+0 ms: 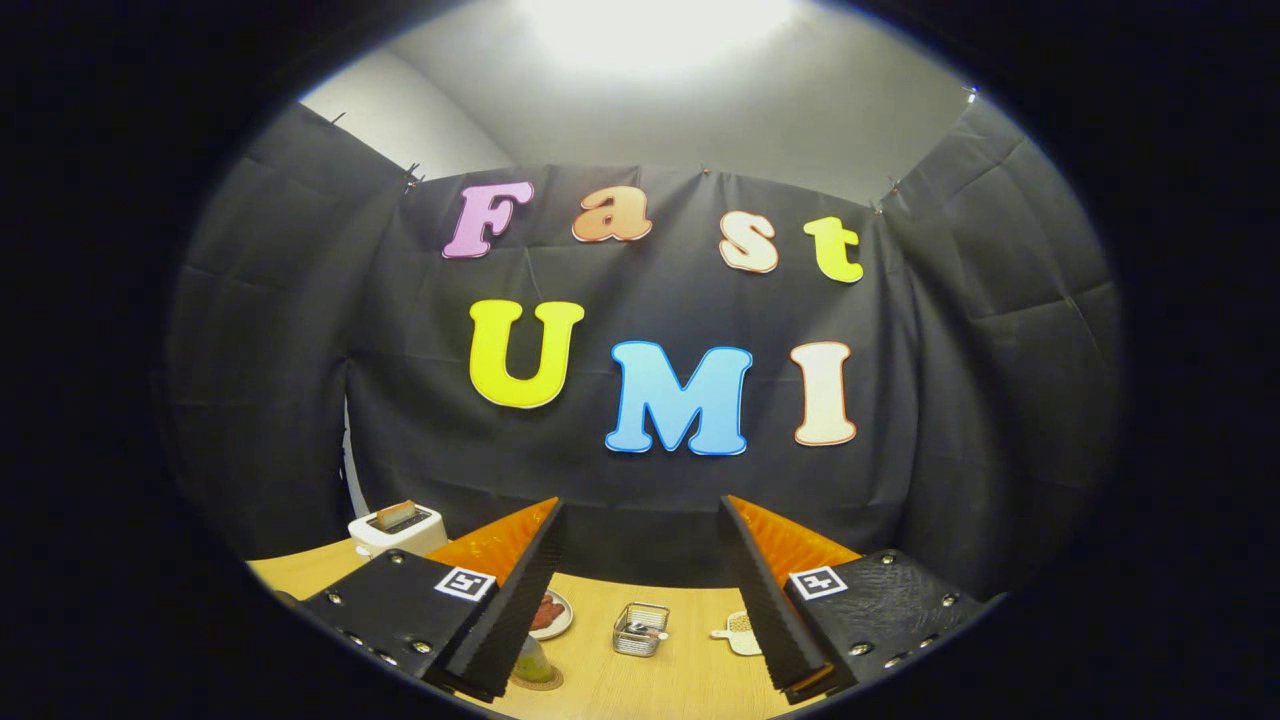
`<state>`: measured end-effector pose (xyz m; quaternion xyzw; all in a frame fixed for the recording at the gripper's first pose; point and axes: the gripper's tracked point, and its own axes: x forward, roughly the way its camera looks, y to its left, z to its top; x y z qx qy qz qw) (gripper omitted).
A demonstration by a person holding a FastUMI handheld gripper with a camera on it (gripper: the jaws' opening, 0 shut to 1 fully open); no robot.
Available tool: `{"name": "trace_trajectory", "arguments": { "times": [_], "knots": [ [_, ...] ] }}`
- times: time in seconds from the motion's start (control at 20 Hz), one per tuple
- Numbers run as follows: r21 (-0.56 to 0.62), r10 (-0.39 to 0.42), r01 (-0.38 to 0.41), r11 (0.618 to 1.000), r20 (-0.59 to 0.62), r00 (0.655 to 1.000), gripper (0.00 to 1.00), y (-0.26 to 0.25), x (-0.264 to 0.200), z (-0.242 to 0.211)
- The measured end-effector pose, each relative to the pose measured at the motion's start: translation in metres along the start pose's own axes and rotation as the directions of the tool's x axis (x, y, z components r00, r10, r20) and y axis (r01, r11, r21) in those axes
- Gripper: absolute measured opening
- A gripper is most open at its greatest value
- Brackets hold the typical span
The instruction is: Take the bottle from table, then pour the juice into the cup, finally place the bottle on the coaster
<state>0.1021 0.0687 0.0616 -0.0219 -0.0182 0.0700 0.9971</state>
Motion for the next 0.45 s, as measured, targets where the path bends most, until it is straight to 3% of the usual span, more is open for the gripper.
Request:
{"name": "trace_trajectory", "arguments": {
  "times": [0.45],
  "knots": [
    [0.03, -0.025, 0.026, 0.999, -0.02, 0.999, 0.92, -0.044, -0.014, -0.004]
  ]
}}
